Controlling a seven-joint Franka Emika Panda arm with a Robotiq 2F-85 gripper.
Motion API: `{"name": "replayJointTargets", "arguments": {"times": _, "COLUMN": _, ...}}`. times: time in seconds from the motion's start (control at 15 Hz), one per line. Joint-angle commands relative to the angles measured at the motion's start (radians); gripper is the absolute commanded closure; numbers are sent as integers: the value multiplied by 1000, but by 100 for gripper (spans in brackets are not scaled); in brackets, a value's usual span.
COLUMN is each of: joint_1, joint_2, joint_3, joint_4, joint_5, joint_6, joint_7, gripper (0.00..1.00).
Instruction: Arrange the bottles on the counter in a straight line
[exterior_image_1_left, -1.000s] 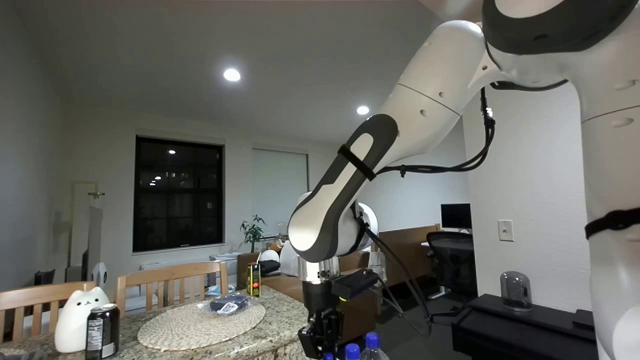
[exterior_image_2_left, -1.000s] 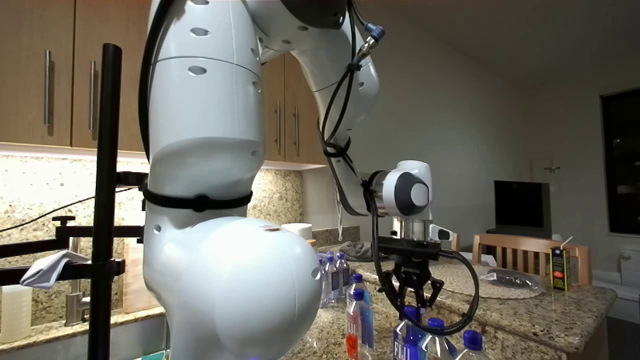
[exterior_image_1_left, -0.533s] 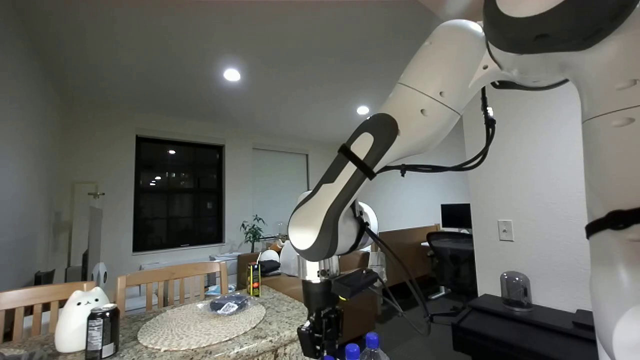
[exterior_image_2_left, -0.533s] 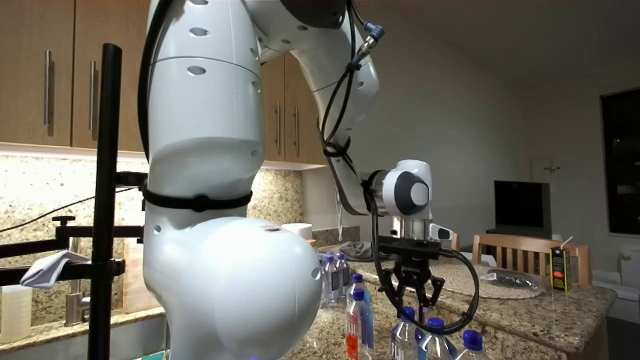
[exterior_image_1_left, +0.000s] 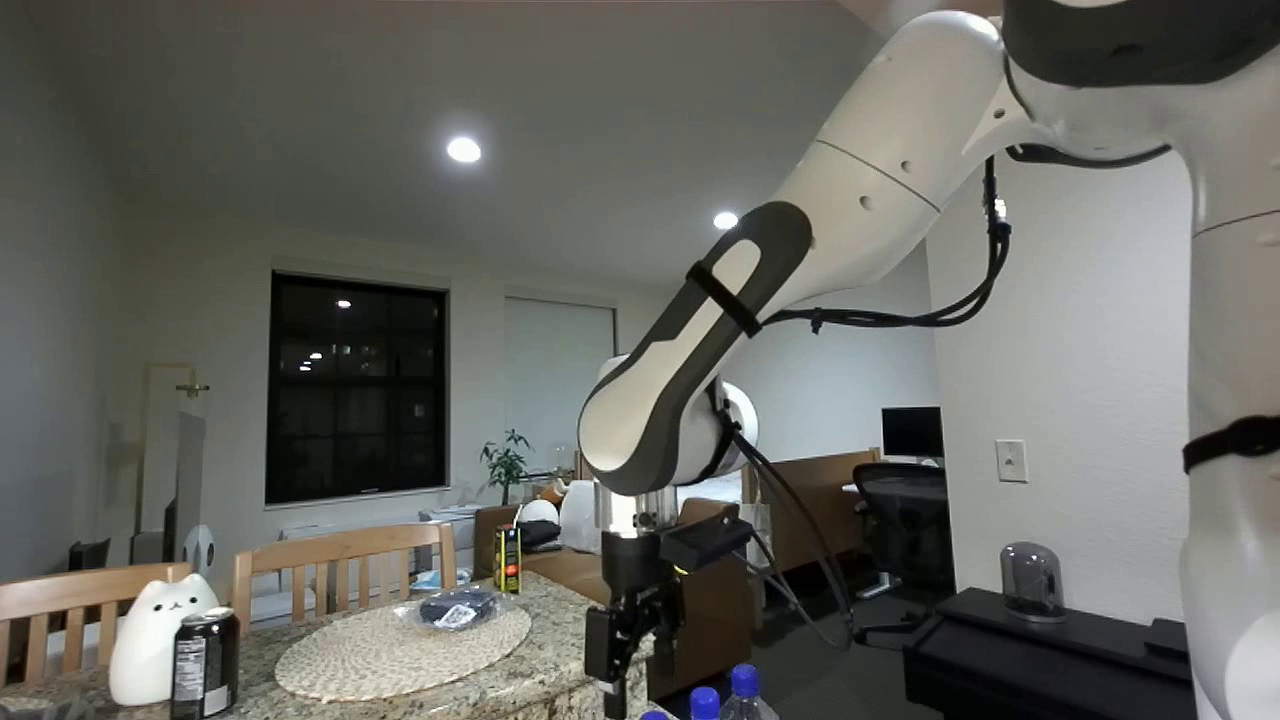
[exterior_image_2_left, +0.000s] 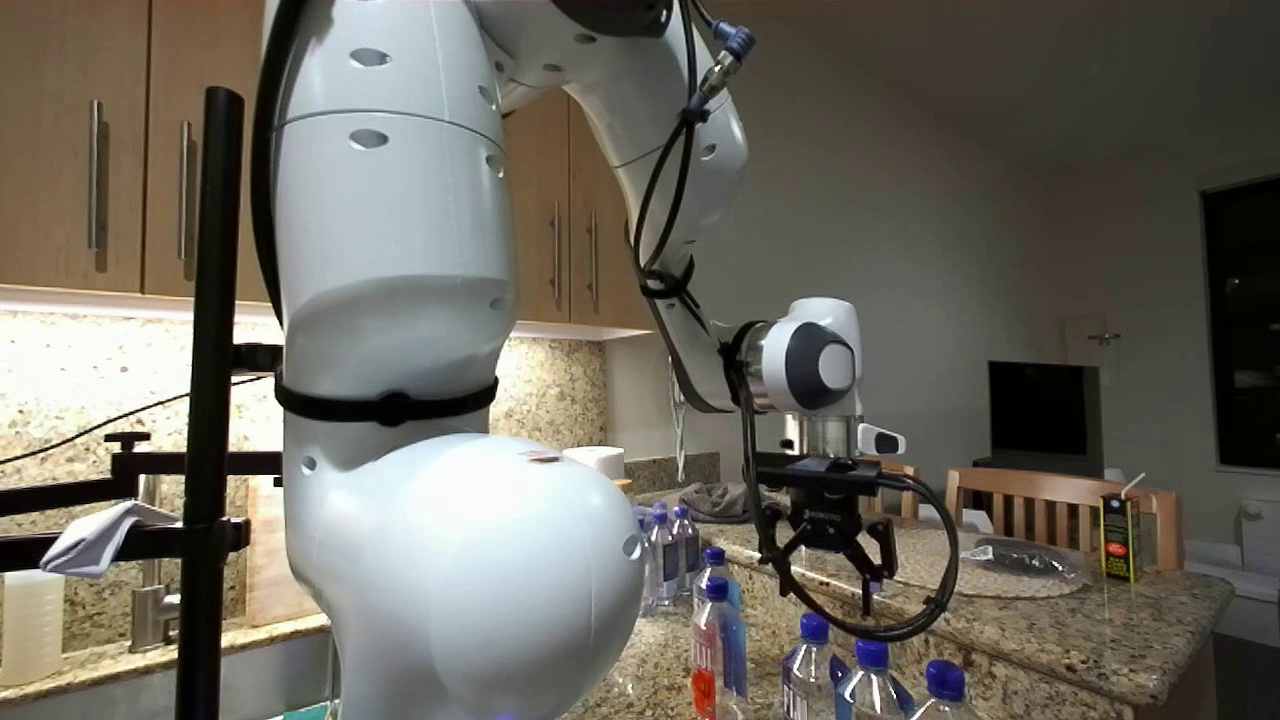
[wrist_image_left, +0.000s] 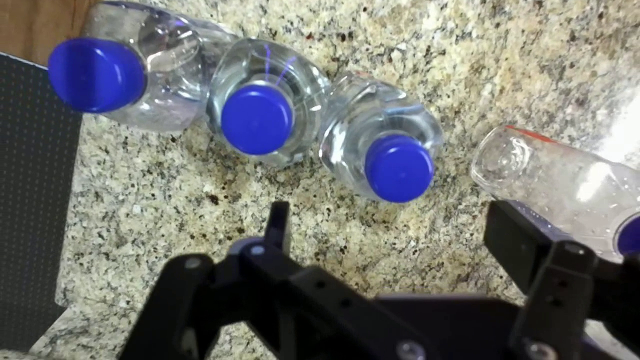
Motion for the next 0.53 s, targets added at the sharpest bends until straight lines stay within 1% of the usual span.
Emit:
{"name": "replayJointTargets", "arguments": {"times": 0.0, "joint_1": 6, "joint_2": -71, "joint_3": 13, "joint_4": -15, "joint_5": 16, "joint_6": -14, "joint_7": -40, "gripper": 0}}
{"name": "replayJointTargets", "arguments": {"times": 0.2, "joint_1": 35, "joint_2": -101, "joint_3": 36, "joint_4": -12, "joint_5": 35, "joint_6": -30, "joint_7": -34, "gripper": 0}}
{"name": "replayJointTargets", "arguments": {"times": 0.47, "joint_1": 96, "joint_2": -84, "joint_3": 77, "joint_4": 5, "joint_5": 91, "joint_6": -33, "joint_7": -22, "gripper": 0}}
